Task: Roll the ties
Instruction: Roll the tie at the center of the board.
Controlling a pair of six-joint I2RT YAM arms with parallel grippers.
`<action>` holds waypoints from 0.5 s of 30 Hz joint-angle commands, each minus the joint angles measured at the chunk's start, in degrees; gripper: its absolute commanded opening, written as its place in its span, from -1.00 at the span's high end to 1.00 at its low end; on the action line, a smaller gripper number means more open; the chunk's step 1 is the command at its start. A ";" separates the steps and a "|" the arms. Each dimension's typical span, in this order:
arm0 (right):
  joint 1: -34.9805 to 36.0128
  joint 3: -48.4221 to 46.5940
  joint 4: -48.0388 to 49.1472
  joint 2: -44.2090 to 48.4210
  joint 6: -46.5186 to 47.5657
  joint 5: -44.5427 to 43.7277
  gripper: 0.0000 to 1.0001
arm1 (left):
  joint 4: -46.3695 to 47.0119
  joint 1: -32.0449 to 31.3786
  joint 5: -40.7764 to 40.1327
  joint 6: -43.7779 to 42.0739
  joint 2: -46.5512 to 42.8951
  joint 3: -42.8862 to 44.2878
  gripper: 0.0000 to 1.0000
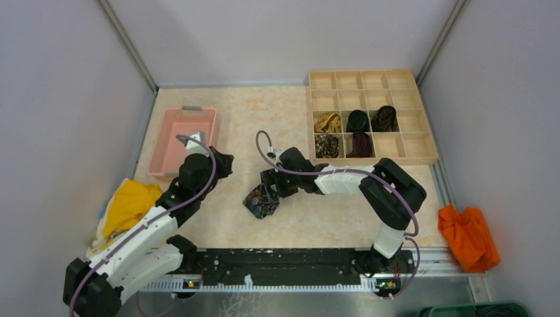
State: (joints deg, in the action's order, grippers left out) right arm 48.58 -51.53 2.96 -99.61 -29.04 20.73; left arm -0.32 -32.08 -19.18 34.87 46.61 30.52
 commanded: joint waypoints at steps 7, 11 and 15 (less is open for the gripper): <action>-0.19 0.74 -8.31 16.35 4.79 -11.91 -0.76 | 8.76 0.89 4.21 0.56 11.58 -2.21 1.00; 0.09 3.93 -12.11 23.12 4.90 -14.13 -0.69 | 12.62 1.85 6.21 0.02 18.03 -2.38 1.00; 1.77 8.33 -13.73 28.19 2.11 -15.50 -0.23 | 18.58 2.37 10.70 -0.28 25.33 -2.77 1.00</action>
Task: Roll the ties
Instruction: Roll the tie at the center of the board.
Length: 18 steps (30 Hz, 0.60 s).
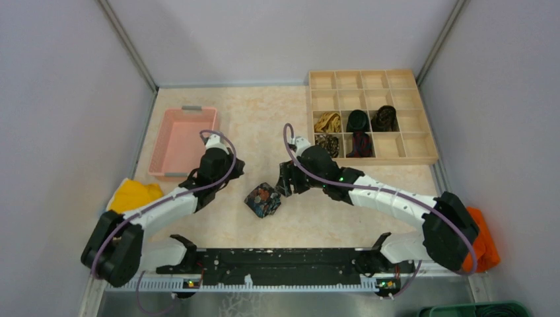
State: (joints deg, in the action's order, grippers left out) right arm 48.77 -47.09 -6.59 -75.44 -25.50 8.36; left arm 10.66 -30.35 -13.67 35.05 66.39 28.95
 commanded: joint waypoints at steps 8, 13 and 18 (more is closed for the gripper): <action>6.87 13.18 4.42 3.15 -9.78 -3.51 0.69 | 5.66 0.73 9.92 -0.95 16.50 3.02 1.00; 7.30 15.05 13.09 -3.96 -11.56 -3.23 0.88 | 4.52 0.69 10.64 -0.17 16.21 0.84 1.00; 7.29 13.35 17.12 -11.32 -11.75 -2.94 0.96 | 6.06 0.56 13.30 0.46 16.76 -1.87 1.00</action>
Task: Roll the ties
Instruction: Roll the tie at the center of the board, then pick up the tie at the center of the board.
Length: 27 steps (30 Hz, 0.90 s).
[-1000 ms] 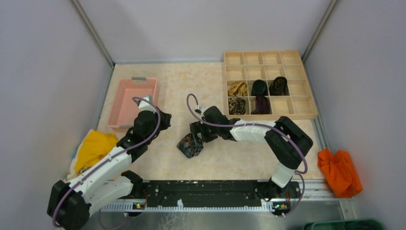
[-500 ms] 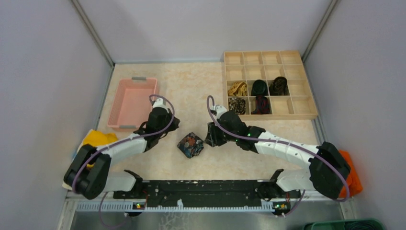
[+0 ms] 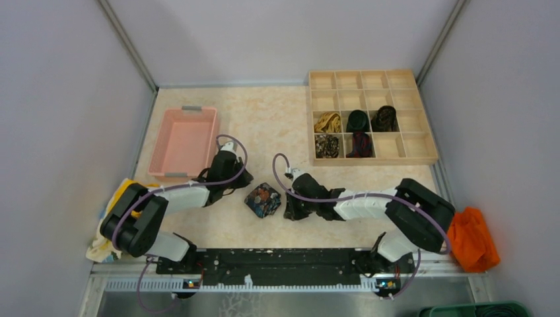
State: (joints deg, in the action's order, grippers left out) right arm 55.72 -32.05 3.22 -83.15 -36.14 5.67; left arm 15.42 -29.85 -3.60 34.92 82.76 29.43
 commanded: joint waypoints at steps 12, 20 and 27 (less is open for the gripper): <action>0.32 -11.26 8.08 -12.66 0.80 1.53 1.00 | 3.07 -6.24 4.45 5.74 -3.33 -11.82 1.00; 0.31 -17.47 4.15 -15.20 4.18 1.22 1.00 | -3.25 -13.39 -2.67 9.49 -6.69 -10.91 1.00; 0.26 -13.99 0.16 -11.36 5.38 -2.95 0.95 | -20.03 -13.31 -18.18 13.10 -13.14 -8.87 1.00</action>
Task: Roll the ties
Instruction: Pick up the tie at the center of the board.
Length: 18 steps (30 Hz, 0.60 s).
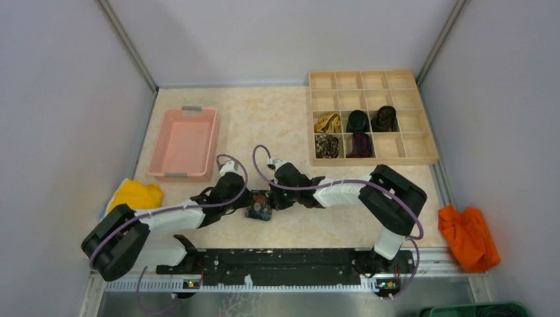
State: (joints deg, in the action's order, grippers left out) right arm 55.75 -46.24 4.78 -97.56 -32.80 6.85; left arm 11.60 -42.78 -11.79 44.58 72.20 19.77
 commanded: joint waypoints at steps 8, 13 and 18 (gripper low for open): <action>-5.42 11.85 0.66 14.65 0.68 -3.80 0.26 | -32.41 -0.82 -16.35 3.43 -19.50 8.35 1.00; -10.78 17.19 10.78 20.73 -1.45 5.34 -0.65 | -31.64 -1.60 -9.49 -1.43 -28.83 10.81 1.00; -11.85 14.51 13.40 18.28 -0.77 9.55 -0.68 | -21.98 -1.69 1.04 -3.55 -28.64 6.30 1.00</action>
State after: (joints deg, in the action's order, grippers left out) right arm 44.45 -29.04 11.38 -78.52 -33.63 10.74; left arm -13.82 -44.14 -19.25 43.31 41.76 29.52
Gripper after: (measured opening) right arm 0.839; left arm 0.005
